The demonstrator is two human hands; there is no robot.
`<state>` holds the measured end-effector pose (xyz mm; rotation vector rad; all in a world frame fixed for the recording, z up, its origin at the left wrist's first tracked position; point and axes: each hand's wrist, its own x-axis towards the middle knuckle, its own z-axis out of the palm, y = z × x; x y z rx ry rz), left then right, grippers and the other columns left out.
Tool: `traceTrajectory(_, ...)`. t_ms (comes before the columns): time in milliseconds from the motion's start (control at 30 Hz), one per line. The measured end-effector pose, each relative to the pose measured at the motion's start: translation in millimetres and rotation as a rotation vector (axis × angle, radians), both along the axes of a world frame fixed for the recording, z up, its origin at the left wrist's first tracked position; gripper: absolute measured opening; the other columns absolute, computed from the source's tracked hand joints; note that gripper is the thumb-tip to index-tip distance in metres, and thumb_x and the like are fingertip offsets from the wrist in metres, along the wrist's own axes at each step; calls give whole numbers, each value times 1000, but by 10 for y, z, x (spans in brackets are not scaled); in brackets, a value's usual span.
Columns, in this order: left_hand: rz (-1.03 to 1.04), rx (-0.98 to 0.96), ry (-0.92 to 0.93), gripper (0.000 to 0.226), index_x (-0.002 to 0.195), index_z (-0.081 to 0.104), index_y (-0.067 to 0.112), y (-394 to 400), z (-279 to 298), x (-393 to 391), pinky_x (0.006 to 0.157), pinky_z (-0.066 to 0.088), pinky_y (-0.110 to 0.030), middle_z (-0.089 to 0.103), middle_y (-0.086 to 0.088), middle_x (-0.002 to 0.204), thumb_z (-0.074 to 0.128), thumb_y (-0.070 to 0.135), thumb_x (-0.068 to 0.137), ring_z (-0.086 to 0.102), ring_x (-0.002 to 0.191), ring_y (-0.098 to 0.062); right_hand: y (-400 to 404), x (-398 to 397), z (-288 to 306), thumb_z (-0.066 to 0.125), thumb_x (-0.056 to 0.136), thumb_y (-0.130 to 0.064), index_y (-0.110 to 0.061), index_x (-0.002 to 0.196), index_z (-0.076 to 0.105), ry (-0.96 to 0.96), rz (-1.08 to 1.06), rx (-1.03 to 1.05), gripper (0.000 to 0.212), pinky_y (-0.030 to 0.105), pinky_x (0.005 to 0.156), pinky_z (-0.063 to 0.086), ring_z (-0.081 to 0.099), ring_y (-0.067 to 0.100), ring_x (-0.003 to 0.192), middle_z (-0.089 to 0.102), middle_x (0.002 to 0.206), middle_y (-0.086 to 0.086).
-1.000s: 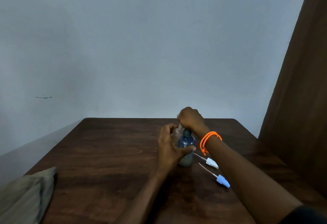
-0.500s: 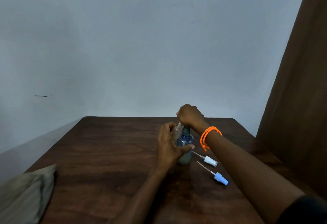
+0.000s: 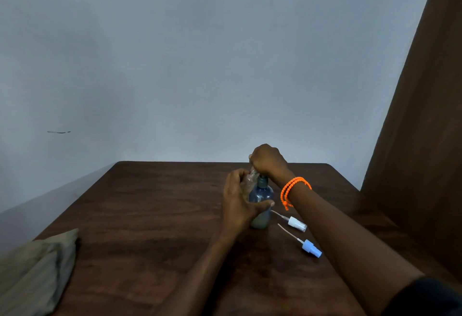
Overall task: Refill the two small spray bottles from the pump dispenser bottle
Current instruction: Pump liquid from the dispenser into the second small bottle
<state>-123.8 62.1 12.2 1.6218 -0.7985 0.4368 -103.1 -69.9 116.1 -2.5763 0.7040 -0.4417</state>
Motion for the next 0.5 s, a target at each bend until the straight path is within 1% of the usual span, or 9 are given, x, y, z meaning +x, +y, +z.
traceTrajectory(133, 7, -10, 21, 80, 114, 52, 31, 21, -10, 2, 83, 52, -23, 57, 6, 112, 101, 33, 50, 59, 104, -11, 14, -37, -74, 51, 89, -21, -13, 78, 62, -16, -10, -18, 18, 28, 55, 37, 58, 28, 75, 63, 82, 6)
traceTrajectory(233, -2, -13, 24, 79, 114, 55, 25, 20, -3, -7, 83, 52, -25, 57, 5, 111, 101, 32, 51, 59, 103, -12, 1, -35, -2, 51, 88, -21, -11, 81, 63, -11, -7, 1, 18, 27, 56, 38, 57, 28, 75, 62, 82, 6)
traceTrajectory(300, 5, -1, 24, 78, 114, 55, 23, 11, 4, -11, 82, 51, -23, 57, 4, 110, 101, 31, 51, 58, 101, -13, -18, -11, 33, 51, 87, -20, -10, 82, 64, -11, -8, 28, 17, 26, 54, 36, 57, 26, 73, 64, 83, 7)
traceTrajectory(367, -1, 1, 32, 78, 114, 55, 24, 4, 2, -7, 81, 49, -18, 56, 4, 110, 101, 30, 51, 58, 101, -11, -32, 4, 9, 52, 86, -20, -10, 80, 64, -13, -3, 46, 17, 26, 54, 37, 58, 26, 73, 66, 84, 8)
traceTrajectory(500, -8, -6, 47, 78, 113, 56, 24, 20, -6, 4, 81, 49, -16, 58, 4, 110, 101, 30, 50, 59, 101, -10, -4, -21, -75, 51, 89, -21, -13, 73, 59, -18, 2, 11, 19, 28, 56, 38, 58, 29, 75, 64, 82, 8)
